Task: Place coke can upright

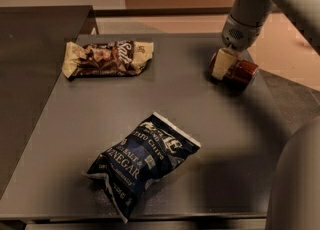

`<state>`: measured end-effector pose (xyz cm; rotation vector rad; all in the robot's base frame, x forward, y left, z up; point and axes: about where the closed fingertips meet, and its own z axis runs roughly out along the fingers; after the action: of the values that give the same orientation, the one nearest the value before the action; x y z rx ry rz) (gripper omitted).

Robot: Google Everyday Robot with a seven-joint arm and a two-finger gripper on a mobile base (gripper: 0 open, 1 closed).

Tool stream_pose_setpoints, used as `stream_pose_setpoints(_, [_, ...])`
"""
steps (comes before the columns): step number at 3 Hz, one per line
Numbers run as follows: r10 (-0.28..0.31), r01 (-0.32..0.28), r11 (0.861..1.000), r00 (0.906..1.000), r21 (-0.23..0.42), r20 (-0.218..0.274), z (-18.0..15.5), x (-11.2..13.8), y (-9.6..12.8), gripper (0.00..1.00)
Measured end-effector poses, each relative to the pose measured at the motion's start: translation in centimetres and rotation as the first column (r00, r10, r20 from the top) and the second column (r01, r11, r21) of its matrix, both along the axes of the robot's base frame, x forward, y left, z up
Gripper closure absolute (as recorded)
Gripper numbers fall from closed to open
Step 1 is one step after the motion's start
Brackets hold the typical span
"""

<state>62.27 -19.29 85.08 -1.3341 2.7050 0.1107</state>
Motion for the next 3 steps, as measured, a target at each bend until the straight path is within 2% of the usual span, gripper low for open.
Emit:
stream_pose_setpoints(1, [0.093, -0.103, 0.988, 0.9919, 0.118, 0.087, 3.1, 0.1, 1.7, 1.00])
stream_pose_setpoints(2, [0.158, -0.205, 0.950, 0.9663, 0.237, 0.203, 5.9, 0.0, 3.3, 1.00])
stream_pose_setpoints(3, [0.167, -0.279, 0.896, 0.9329, 0.346, 0.319, 7.9, -0.1, 4.2, 1.00])
